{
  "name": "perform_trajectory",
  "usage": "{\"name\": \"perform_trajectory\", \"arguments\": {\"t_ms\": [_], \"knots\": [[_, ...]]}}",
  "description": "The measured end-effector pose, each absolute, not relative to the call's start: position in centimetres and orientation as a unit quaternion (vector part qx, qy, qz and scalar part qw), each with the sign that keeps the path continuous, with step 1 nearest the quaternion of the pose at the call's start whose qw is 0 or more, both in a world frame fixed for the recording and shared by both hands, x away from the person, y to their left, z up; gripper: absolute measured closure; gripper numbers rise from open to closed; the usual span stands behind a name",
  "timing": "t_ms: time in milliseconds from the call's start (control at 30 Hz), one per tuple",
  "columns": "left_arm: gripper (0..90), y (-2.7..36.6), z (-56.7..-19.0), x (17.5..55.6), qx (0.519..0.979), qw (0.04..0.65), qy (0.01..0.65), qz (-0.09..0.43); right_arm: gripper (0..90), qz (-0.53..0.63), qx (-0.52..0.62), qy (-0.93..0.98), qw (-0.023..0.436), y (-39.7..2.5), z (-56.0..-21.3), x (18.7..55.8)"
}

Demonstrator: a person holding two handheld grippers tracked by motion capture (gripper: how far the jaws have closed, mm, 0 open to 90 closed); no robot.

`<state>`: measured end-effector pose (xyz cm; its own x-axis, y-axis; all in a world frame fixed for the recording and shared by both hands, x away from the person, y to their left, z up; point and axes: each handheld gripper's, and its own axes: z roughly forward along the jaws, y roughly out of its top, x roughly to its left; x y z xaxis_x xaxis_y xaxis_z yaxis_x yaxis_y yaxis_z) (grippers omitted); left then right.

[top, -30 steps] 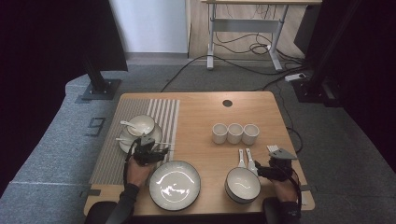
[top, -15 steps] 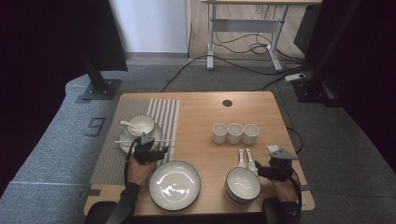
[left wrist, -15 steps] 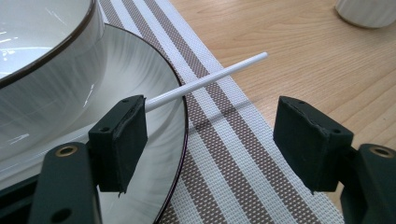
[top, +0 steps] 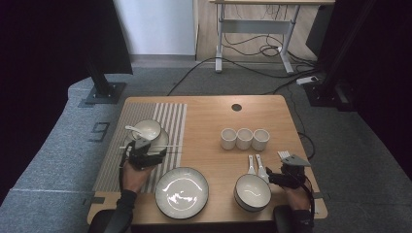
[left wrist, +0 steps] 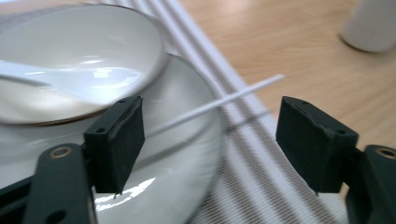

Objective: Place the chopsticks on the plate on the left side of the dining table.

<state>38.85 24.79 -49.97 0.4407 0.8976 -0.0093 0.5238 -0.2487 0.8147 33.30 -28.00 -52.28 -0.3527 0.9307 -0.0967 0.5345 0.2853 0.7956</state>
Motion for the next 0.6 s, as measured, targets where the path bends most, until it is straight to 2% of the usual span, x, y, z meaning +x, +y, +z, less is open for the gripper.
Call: {"name": "perform_trajectory", "arguments": {"t_ms": [267,600], "knots": [[27.0,28.5,-50.7,39.3,0.760,0.329,0.484,0.284,13.7,0.342,0.489,0.749,0.289,-27.8,-52.3,33.3],[27.5,27.7,-52.1,40.5,0.793,0.250,0.446,0.332,13.7,0.338,0.489,0.751,0.287,-27.7,-52.4,33.4]]}}
